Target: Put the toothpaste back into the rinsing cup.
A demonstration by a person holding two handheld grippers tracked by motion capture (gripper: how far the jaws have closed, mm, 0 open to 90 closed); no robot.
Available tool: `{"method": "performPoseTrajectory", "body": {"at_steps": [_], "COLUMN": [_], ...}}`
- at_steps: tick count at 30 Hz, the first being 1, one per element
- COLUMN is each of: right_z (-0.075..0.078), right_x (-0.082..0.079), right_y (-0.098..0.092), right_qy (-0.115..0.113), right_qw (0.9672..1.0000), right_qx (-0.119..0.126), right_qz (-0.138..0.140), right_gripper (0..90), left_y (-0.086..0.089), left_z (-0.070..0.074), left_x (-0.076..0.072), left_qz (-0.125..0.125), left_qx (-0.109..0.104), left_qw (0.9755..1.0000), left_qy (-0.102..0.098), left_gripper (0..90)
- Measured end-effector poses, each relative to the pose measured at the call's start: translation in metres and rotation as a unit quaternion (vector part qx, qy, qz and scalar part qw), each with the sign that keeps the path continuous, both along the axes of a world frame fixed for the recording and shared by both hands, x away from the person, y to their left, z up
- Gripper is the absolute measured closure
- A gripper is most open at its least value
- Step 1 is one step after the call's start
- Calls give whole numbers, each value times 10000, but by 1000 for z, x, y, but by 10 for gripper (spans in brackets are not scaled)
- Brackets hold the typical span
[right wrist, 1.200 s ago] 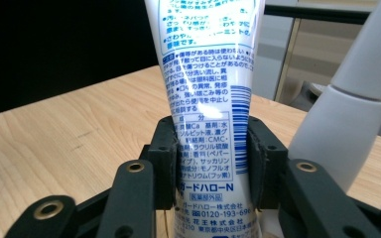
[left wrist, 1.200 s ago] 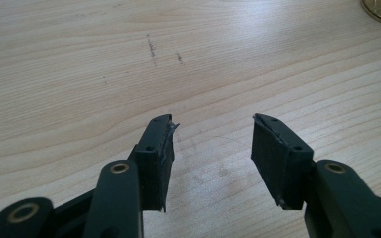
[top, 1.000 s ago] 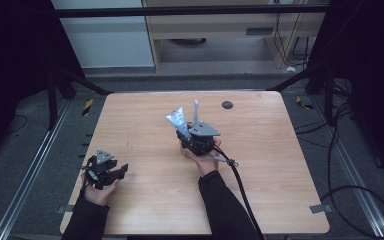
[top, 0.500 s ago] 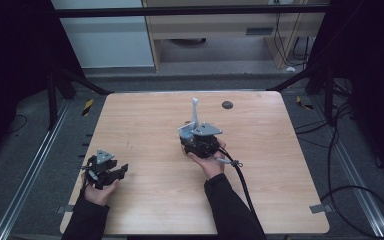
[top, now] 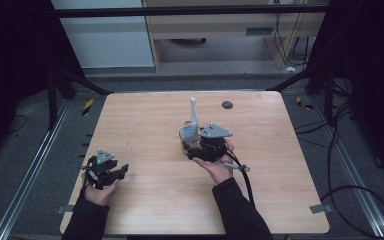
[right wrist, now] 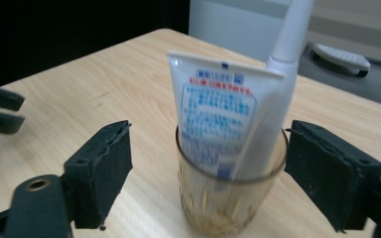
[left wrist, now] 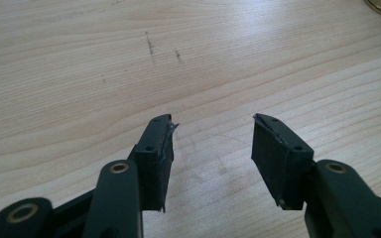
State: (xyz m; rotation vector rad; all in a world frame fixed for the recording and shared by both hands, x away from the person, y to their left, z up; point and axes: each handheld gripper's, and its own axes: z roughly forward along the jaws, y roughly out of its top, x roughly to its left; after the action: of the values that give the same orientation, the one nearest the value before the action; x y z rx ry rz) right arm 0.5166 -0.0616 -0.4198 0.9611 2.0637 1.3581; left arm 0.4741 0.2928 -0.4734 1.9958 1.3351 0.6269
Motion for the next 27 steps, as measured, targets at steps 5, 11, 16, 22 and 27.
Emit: {"method": "performPoseTrajectory", "body": {"at_steps": [5, 11, 16, 22, 27], "right_z": [1, -1, -6, -29, -45], "right_x": [-11, -25, -38, -49, -55], "right_y": [-13, -42, -77, -127, -159], "right_qy": [179, 463, 581, 878, 1090], "right_qw": [9997, 9986, 9975, 9926, 9868], "right_qx": [-162, -254, -281, -227, -255], "right_qz": [-19, -66, -305, -806, -1167], "right_gripper": [154, 140, 130, 114, 109], "left_y": [0, -1, 0, 1, 3], "left_z": [0, 0, 0, -1, -2], "left_x": [0, -1, -1, -1, -1], "left_qz": [-3, 2, 8, 18, 33], "left_qx": [0, -24, -41, -34, -53], "left_qw": [10000, 10000, 10000, 10000, 10000], "left_qy": [8, 15, 17, 22, 17], "left_gripper": [496, 489, 471, 437, 411]}}
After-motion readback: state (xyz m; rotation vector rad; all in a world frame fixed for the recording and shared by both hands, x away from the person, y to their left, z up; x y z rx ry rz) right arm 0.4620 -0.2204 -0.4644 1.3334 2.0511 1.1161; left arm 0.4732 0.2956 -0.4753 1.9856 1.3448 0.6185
